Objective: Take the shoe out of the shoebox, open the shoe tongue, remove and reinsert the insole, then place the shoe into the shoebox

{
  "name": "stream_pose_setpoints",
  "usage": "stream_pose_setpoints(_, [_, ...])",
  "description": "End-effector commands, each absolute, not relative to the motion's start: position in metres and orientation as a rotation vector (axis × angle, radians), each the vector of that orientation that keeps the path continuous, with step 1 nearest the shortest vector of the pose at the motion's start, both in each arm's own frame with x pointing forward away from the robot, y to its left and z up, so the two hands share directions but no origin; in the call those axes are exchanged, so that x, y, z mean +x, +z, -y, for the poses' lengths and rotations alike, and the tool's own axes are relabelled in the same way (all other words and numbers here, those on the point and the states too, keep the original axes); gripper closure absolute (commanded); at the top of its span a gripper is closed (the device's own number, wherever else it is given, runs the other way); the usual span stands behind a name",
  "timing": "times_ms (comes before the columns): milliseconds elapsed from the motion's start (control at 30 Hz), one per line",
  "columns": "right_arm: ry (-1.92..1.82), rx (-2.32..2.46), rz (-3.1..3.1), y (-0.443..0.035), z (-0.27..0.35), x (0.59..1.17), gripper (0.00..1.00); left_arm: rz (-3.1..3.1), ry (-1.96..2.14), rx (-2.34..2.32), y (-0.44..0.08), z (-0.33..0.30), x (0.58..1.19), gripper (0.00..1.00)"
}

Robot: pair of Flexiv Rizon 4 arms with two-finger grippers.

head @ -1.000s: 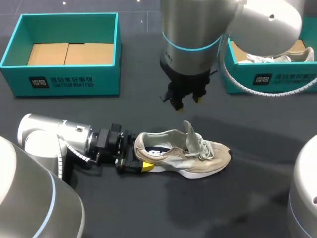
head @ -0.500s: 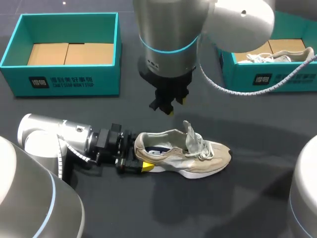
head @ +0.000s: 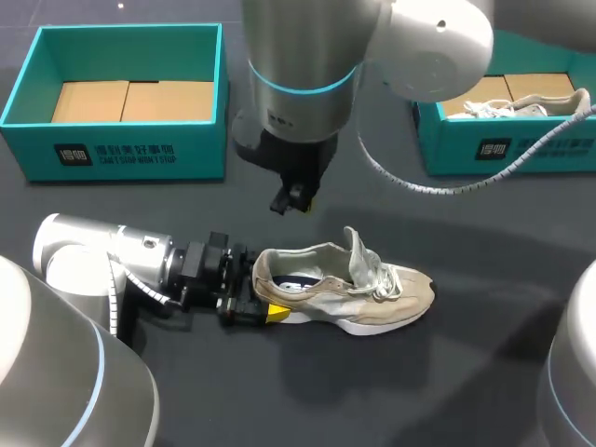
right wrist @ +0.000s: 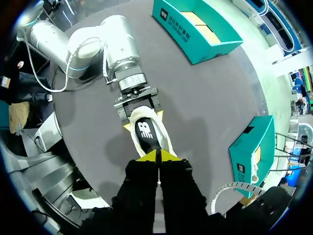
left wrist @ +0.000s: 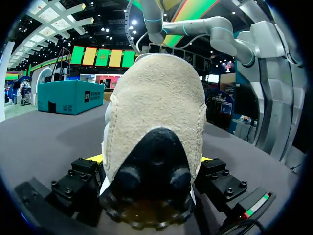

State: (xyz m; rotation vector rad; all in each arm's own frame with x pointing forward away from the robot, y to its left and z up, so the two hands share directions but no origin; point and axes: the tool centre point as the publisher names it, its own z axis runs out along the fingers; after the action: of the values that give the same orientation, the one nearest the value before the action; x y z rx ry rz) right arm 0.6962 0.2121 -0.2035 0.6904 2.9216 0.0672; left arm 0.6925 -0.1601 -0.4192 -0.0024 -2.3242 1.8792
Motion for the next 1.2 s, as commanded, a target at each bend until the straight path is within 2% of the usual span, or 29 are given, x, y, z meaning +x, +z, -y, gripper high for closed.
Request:
stream_pose_setpoints(33, [0.083, 0.605, -2.961, -0.218, -0.218, 0.704, 1.00, 2.325, 1.877, -0.002, -0.420, 0.158, 0.693, 1.00])
stream_pose_setpoints(133, [0.023, 0.484, -2.967, -0.233, -0.223, 0.697, 1.00, 2.325, 1.877, -0.002, -0.420, 0.158, 0.693, 1.00])
stream_pose_setpoints(633, [0.023, 0.484, -2.967, -0.233, -0.223, 0.697, 1.00, 2.325, 1.877, -0.002, -0.420, 0.158, 0.693, 1.00])
stream_pose_setpoints(800, [-0.144, 0.270, -2.984, -0.251, -0.251, 0.692, 1.00, 2.325, 1.877, -0.002, -0.420, 0.158, 0.693, 1.00])
stream_pose_setpoints(933, [-0.135, 0.258, -3.017, -0.268, -0.254, 0.684, 1.00, 2.325, 1.877, -0.002, -0.420, 0.158, 0.693, 1.00])
stream_pose_setpoints(1200, [-0.135, 0.258, -3.017, -0.268, -0.254, 0.684, 1.00, 2.325, 1.877, -0.002, -0.420, 0.158, 0.693, 1.00])
